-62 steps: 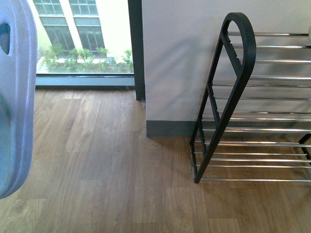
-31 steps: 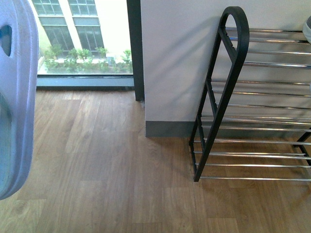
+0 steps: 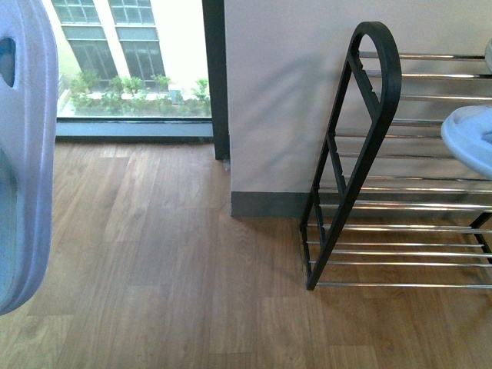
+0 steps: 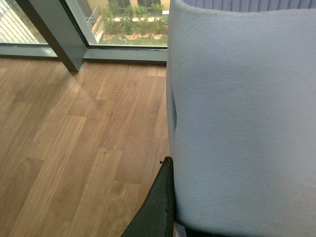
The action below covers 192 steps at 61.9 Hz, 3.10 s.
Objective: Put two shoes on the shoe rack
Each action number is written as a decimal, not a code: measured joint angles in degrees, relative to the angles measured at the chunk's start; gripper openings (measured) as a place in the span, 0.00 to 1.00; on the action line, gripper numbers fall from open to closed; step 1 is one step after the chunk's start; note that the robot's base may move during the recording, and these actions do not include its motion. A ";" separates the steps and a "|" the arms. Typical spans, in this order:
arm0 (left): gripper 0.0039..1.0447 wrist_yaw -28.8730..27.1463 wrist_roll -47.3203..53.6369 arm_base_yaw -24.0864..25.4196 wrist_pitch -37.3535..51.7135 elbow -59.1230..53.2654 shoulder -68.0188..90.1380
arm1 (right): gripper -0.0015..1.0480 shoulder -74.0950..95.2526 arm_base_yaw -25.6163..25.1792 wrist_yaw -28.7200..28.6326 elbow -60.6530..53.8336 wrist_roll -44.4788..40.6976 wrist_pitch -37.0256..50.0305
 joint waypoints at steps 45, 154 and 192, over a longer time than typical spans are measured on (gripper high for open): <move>0.02 0.02 0.00 0.00 0.00 0.00 0.00 | 0.02 18.14 8.15 7.06 26.73 4.44 1.36; 0.02 0.02 0.00 0.00 0.00 0.00 0.00 | 0.32 41.42 6.47 26.53 43.25 -0.76 12.28; 0.02 0.04 0.00 0.00 0.00 0.00 0.00 | 0.91 32.63 6.51 21.59 38.10 -0.02 8.72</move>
